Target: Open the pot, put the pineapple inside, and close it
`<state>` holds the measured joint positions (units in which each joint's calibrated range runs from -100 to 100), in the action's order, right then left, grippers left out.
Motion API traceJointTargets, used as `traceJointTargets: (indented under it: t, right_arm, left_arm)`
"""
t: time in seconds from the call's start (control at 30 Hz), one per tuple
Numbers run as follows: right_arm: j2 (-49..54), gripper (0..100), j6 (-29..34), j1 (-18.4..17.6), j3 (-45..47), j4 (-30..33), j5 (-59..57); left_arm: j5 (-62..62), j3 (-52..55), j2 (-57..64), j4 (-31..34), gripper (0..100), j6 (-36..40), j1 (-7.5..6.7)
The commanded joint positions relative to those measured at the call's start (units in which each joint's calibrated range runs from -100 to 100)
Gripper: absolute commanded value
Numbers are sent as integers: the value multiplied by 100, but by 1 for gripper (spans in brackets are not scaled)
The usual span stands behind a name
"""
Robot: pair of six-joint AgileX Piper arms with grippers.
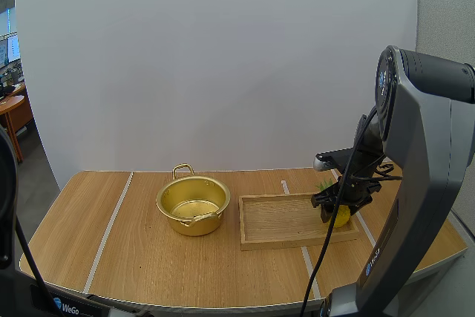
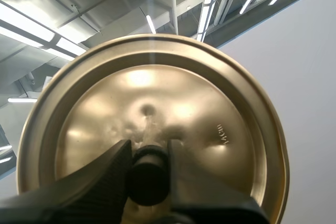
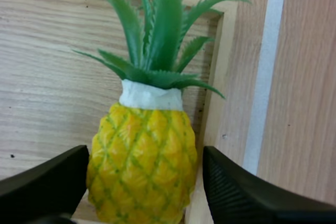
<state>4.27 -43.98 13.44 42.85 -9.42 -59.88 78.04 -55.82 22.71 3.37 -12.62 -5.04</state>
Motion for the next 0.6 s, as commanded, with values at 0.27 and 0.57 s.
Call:
traceJointTargets:
  t: [0.27,0.57]
  right_arm:
    - [28,34,109,-6,-34,-147,-96]
    - [248,0,83,-6,-34,-178,-155]
  left_arm:
    - [-213,-47,18,62,0,61,-11]
    - [-213,-47,18,62,0,61,-11]
